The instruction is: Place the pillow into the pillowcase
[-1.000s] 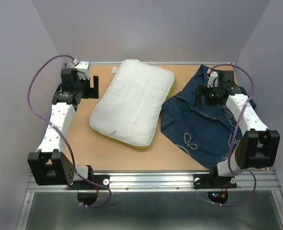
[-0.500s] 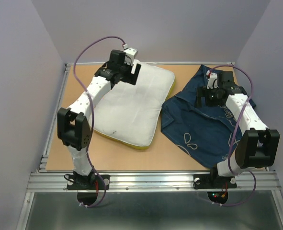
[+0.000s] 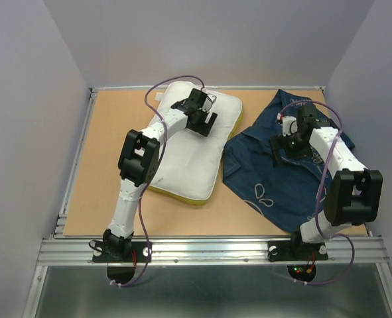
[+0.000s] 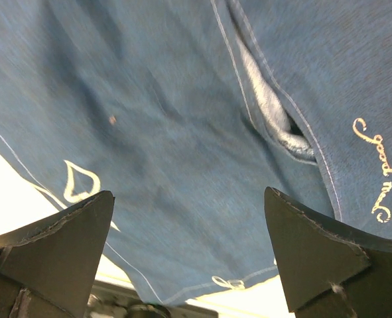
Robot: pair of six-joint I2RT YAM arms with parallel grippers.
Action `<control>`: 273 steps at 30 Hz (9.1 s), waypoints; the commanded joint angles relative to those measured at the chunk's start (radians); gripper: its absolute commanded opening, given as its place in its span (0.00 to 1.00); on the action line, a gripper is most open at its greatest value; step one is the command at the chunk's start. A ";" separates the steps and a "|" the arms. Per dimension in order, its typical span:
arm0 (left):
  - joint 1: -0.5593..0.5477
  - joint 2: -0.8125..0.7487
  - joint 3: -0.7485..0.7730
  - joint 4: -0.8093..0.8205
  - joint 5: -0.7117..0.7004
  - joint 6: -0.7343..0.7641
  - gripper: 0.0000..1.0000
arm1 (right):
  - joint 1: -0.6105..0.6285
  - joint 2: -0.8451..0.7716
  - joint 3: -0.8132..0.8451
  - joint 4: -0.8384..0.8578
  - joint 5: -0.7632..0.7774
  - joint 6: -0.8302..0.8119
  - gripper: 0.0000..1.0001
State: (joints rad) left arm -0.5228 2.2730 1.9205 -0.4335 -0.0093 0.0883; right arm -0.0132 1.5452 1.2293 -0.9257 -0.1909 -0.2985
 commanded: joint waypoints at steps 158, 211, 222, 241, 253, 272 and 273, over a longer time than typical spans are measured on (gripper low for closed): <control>-0.264 -0.383 -0.718 0.272 0.430 0.585 0.33 | 0.173 0.368 0.268 0.263 0.258 0.105 0.38; -0.178 -0.446 -0.776 0.274 0.509 0.591 0.29 | 0.252 0.409 0.210 0.369 0.264 0.137 0.62; -0.172 -0.448 -0.781 0.263 0.494 0.597 0.29 | 0.256 0.400 0.239 0.384 0.421 0.139 0.21; -0.080 -0.753 -0.620 0.035 0.588 0.438 0.99 | 0.252 0.193 0.236 0.272 0.205 0.139 0.01; 0.216 -0.595 -0.566 0.064 0.287 0.570 0.99 | 0.252 0.193 0.233 0.235 0.199 0.148 0.01; 0.261 -0.276 -0.523 0.006 0.449 0.797 0.27 | 0.251 0.207 0.251 0.209 0.116 0.176 0.00; 0.262 -0.296 -0.535 0.006 0.444 0.806 0.00 | 0.251 0.205 0.251 0.208 0.114 0.176 0.01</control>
State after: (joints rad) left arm -0.2596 1.9755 1.4395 -0.3164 0.3561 0.8139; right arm 0.2420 1.7512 1.4254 -0.7082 -0.0380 -0.1387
